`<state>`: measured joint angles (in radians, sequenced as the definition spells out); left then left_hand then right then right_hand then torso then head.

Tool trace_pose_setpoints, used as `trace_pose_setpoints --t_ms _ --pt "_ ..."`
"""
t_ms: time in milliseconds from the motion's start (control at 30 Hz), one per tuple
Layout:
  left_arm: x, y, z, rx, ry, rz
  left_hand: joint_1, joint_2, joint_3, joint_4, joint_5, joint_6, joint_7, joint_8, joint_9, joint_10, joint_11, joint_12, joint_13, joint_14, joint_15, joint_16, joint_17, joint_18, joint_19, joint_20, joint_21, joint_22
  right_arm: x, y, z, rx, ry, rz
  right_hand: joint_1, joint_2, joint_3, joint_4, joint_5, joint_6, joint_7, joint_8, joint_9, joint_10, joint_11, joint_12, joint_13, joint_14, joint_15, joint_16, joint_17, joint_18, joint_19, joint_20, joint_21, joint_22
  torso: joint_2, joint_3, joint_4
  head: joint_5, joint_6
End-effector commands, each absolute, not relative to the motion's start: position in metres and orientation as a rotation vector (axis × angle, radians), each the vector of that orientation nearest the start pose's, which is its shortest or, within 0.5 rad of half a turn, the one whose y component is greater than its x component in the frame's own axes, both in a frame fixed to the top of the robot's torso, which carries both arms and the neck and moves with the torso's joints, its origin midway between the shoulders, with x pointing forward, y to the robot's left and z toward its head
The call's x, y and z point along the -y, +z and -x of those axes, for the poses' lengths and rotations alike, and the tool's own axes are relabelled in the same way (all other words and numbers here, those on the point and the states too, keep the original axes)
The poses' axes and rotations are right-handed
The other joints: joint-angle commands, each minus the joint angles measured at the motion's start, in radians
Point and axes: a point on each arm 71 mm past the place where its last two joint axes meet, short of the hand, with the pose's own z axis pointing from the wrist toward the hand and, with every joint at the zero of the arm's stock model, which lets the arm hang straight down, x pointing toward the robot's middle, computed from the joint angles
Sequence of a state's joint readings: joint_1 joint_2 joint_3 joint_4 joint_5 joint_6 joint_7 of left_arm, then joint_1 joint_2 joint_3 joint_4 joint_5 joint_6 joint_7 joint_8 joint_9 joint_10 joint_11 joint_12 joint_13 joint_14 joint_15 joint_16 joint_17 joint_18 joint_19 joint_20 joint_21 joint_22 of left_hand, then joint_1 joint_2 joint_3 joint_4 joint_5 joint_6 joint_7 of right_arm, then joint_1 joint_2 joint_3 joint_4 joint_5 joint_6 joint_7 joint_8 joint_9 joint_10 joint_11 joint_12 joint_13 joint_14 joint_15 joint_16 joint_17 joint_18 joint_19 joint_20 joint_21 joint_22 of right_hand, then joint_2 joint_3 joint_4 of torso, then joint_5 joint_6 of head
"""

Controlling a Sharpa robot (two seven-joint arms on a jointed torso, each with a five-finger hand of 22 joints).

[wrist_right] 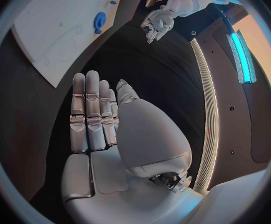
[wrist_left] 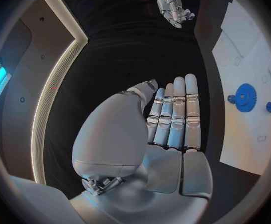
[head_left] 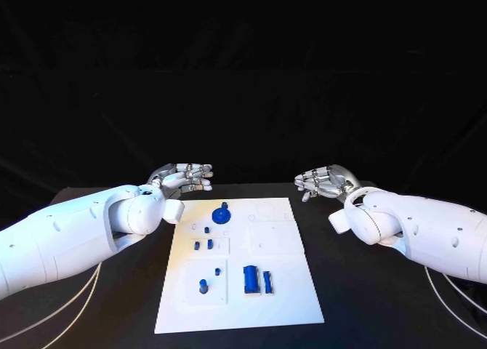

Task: Assemble the parts on the task board

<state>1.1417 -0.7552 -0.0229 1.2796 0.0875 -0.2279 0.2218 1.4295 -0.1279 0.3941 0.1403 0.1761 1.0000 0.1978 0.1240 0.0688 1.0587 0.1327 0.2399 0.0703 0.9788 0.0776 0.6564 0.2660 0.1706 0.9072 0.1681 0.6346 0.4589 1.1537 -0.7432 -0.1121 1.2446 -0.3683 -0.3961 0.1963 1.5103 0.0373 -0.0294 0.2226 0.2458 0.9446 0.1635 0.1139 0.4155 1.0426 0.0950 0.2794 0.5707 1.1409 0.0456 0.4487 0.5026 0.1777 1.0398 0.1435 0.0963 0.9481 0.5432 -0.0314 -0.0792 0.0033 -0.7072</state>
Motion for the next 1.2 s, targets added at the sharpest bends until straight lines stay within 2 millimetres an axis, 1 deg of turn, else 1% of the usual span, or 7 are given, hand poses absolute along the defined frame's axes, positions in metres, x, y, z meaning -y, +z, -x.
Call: trace_pose_setpoints --t_ms 33,467,500,633,667,1167,1200 --pt "-0.244 -0.229 -0.527 -1.291 -1.385 1.406 0.005 0.011 -0.003 0.0 0.001 -0.005 -0.001 0.006 0.001 0.0 0.005 -0.014 -0.007 -0.002 0.015 -0.136 -0.057 0.013 -0.021 0.015 -0.078 -0.052 0.244 -0.247 -0.527 -1.539 1.197 -1.007 0.008 -0.01 0.025 0.01 -0.009 0.009 0.012 -0.032 -0.044 0.02 0.021 -0.066 -0.119 -0.02 0.016 -0.078 -0.055 -0.007 -0.031 0.024 -0.034 -0.051 -0.014 0.0035 0.006 0.007 0.006" --pt "-0.233 -0.243 -0.529 -1.238 -1.385 1.406 -0.007 0.029 -0.154 0.017 0.003 -0.066 -0.018 -0.06 -0.004 -0.077 0.066 -0.158 -0.009 -0.088 0.099 -0.553 -0.202 0.0 -0.126 0.124 -0.487 -0.327 0.237 -0.248 -0.539 -1.495 1.283 -1.034 -0.051 -0.035 0.108 -0.022 -0.022 0.01 0.037 -0.051 -0.214 0.053 0.055 -0.189 -0.435 -0.045 0.072 -0.354 -0.284 0.006 -0.132 0.089 -0.033 -0.305 -0.012 0.0136 0.0102 0.011 0.021" --pt "-0.233 -0.244 -0.528 -1.3 -1.377 1.41 -0.435 0.051 -0.218 -0.029 -0.053 -0.345 -0.067 -0.124 -0.069 -0.369 0.004 -0.24 -0.07 -0.357 0.042 -0.575 -0.266 -0.051 -0.366 0.037 -0.521 -0.358 0.239 -0.251 -0.539 -1.52 1.198 -1.038 -0.482 -0.037 0.029 -0.079 -0.086 -0.278 -0.027 -0.114 -0.268 -0.277 0.006 -0.279 -0.466 -0.377 0.035 -0.375 -0.341 -0.053 -0.402 0.017 -0.096 -0.486 -0.014 0.0104 0.0072 0.013 0.016" --pt "-0.23 -0.243 -0.525 -1.298 -1.366 1.4 -0.568 0.128 -0.248 -0.046 -0.067 -0.434 -0.088 -0.124 -0.069 -0.464 -0.012 -0.24 -0.07 -0.439 0.029 -0.656 -0.266 -0.063 -0.433 0.009 -0.544 -0.379 0.236 -0.25 -0.535 -1.501 1.204 -1.047 -0.626 -0.037 0.029 -0.101 -0.11 -0.366 -0.042 -0.114 -0.293 -0.378 -0.004 -0.279 -0.488 -0.477 0.026 -0.449 -0.37 -0.059 -0.489 -0.002 -0.096 -0.559 -0.012 0.0132 0.0169 0.01 0.028" --pt "-0.229 -0.243 -0.523 -1.297 -1.362 1.396 -0.602 0.128 -0.253 -0.05 -0.072 -0.456 -0.092 -0.124 -0.069 -0.486 -0.016 -0.24 -0.07 -0.46 0.025 -0.656 -0.266 -0.063 -0.452 0.002 -0.548 -0.381 0.235 -0.25 -0.534 -1.493 1.207 -1.052 -0.66 -0.037 0.029 -0.106 -0.115 -0.389 -0.047 -0.114 -0.298 -0.404 -0.008 -0.279 -0.491 -0.503 -0.046 -0.449 -0.376 -0.065 -0.511 -0.008 -0.096 -0.574 -0.011 0.0145 0.0212 0.01 0.033" --pt "-0.197 -0.228 -0.472 -1.235 -1.245 1.239 -0.987 0.128 -0.322 -0.14 -0.176 -0.71 -0.198 -0.124 -0.069 -0.753 -0.133 -0.24 -0.07 -0.702 -0.078 -0.656 -0.266 -0.1 -0.664 -0.077 -0.635 -0.459 0.198 -0.23 -0.475 -1.257 1.235 -1.185 -1.056 -0.037 0.029 -0.223 -0.176 -0.648 -0.164 -0.114 -0.415 -0.701 -0.095 -0.279 -0.571 -0.8 -0.046 -0.449 -0.503 -0.103 -0.757 -0.071 -0.096 -0.748 0.001 0.0314 0.0792 -0.003 0.107" --pt "-0.196 -0.227 -0.469 -1.231 -1.241 1.232 -1.005 0.128 -0.394 -0.14 -0.176 -0.721 -0.198 -0.124 -0.069 -0.765 -0.133 -0.24 -0.07 -0.713 -0.078 -0.656 -0.266 -0.171 -0.674 -0.081 -0.635 -0.459 0.197 -0.229 -0.472 -1.248 1.234 -1.19 -1.074 -0.037 0.029 -0.223 -0.246 -0.659 -0.164 -0.114 -0.415 -0.715 -0.095 -0.279 -0.571 -0.813 -0.046 -0.449 -0.503 -0.103 -0.768 -0.144 -0.096 -0.756 0.001 0.0314 0.0792 -0.003 0.107"
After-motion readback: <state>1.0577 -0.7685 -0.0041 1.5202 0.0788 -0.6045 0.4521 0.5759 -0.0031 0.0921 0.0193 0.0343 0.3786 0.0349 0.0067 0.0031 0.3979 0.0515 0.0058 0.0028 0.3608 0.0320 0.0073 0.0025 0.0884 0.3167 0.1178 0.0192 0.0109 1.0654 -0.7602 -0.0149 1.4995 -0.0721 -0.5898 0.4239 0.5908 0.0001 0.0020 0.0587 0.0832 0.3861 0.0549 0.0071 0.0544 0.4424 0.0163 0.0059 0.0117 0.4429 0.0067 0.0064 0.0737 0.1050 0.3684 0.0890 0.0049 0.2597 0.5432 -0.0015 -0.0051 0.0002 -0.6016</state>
